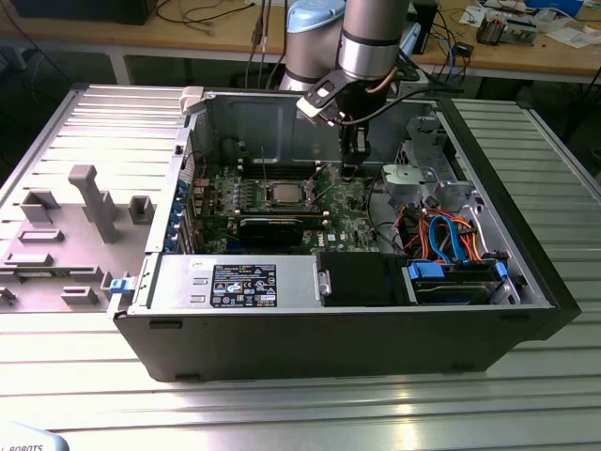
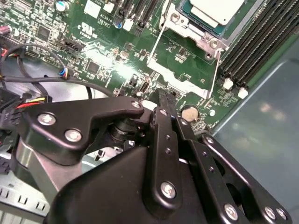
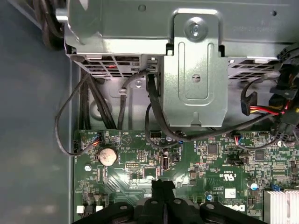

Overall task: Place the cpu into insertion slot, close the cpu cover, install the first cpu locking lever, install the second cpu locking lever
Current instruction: 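Close the cpu cover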

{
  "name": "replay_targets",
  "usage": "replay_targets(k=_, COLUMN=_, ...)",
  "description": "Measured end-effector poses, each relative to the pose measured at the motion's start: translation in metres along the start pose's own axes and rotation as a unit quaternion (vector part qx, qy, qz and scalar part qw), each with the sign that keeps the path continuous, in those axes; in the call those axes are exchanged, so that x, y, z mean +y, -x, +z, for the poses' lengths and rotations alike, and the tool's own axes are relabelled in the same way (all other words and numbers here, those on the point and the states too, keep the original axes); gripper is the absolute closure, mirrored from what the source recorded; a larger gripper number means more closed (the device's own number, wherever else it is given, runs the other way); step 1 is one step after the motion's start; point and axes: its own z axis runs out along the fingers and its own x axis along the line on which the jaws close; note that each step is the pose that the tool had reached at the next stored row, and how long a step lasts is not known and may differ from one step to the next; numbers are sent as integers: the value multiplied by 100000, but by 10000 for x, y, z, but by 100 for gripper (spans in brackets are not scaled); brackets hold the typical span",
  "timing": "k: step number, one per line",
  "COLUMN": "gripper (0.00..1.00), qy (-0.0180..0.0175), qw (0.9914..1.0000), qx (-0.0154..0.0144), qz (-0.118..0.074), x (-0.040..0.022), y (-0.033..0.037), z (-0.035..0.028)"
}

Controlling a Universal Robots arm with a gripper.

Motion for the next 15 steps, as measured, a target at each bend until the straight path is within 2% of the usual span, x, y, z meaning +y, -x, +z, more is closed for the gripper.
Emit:
replay_targets(k=1, gripper=89, qy=-64, qw=100000, qx=-2, qz=-1, x=-1, y=-1, z=22)
replay_targets(k=4, gripper=89, qy=-141, qw=100000, qx=-4, qz=-6, x=-1, y=-1, z=22)
replay_targets(k=5, gripper=89, qy=-312, qw=100000, qx=1, qz=-21, x=-2, y=-2, z=28)
replay_targets(k=15, gripper=89, qy=-315, qw=100000, qx=2, qz=-5, x=-13, y=-2, z=35)
